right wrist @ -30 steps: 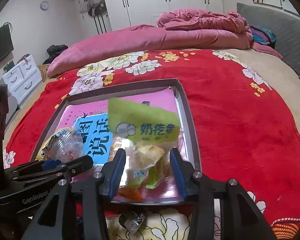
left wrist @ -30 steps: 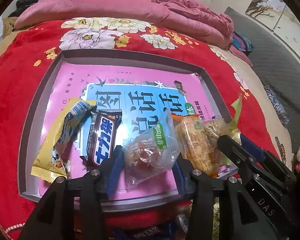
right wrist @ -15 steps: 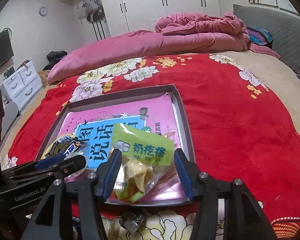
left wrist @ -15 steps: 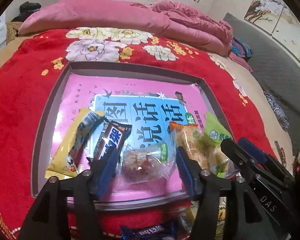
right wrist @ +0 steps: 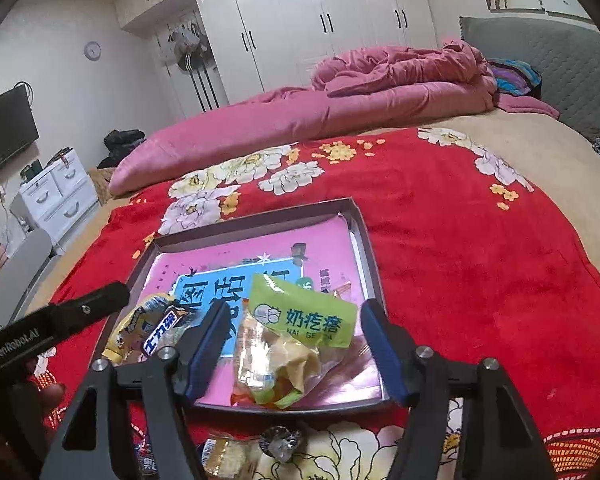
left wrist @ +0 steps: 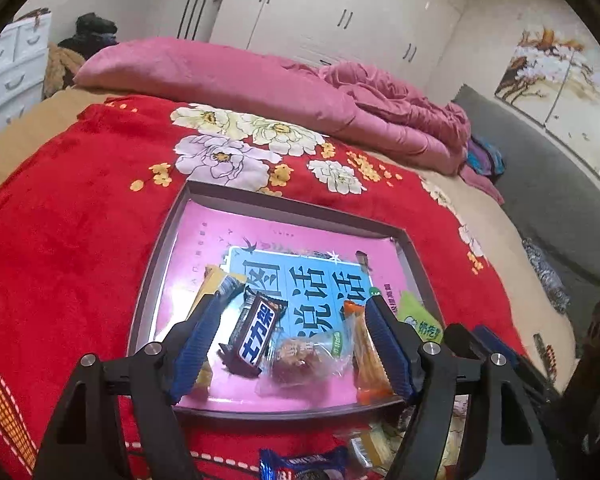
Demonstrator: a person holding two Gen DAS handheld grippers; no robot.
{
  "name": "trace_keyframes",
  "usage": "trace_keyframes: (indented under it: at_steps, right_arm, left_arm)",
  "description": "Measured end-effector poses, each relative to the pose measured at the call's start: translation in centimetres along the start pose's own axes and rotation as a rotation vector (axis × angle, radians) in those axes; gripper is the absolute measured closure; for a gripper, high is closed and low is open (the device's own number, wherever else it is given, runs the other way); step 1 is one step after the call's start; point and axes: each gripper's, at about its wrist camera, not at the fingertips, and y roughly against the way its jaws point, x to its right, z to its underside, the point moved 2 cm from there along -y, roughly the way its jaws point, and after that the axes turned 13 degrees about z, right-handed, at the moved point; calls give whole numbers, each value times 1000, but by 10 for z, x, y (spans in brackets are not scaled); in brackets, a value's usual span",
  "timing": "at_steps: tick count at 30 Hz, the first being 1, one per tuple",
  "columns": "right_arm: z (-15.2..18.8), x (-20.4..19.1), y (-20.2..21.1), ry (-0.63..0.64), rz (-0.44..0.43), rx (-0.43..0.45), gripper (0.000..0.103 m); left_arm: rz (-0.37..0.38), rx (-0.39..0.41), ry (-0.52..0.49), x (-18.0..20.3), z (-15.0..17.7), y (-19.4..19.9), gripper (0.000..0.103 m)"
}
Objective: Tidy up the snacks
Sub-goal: 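Withdraw both tools from the tray back toward the remaining snacks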
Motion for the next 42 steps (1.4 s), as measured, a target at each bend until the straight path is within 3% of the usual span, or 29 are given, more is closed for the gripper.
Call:
trace_keyframes:
  at_steps: [15,42]
  right_arm:
    - [7,-7,18,15,-32,-3,30]
    - [31,-7,29,40,-58,-84,29]
  left_arm:
    - [-85,14,35,-26,7,40,24]
    - [-126,-161,12,-35,49,56,24]
